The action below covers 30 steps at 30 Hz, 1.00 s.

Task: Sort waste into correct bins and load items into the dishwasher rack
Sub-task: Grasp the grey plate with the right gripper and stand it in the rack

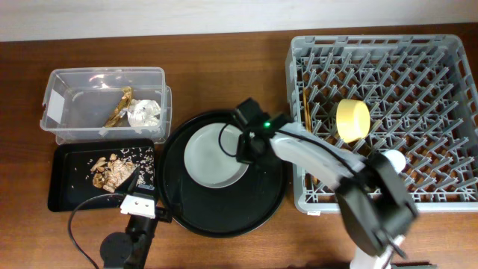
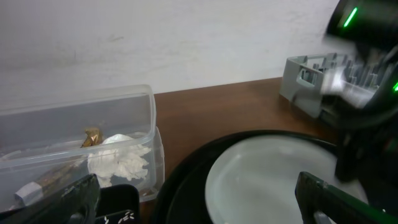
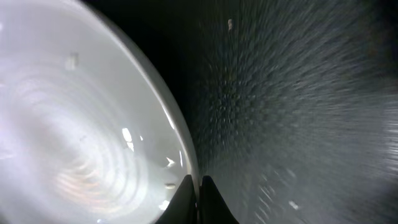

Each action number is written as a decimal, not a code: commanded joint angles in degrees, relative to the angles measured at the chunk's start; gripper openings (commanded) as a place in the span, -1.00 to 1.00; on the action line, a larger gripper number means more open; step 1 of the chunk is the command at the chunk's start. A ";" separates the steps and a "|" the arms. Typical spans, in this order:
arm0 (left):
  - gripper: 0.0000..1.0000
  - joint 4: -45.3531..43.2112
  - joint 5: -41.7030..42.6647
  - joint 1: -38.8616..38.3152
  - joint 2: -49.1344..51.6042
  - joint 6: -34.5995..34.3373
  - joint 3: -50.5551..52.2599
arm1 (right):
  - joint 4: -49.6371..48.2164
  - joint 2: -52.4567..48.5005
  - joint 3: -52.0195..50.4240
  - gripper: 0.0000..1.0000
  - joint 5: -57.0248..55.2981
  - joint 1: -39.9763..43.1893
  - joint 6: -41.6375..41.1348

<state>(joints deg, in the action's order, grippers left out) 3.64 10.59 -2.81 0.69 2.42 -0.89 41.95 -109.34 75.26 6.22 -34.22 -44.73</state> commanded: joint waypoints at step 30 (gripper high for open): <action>0.99 -0.04 0.59 0.20 -0.17 0.70 0.37 | -33.92 3.96 0.39 -0.14 -78.97 14.21 56.61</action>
<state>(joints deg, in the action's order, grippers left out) 3.64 10.57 -2.81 0.73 2.44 -0.86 7.75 -105.08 75.31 -70.00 -18.83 10.04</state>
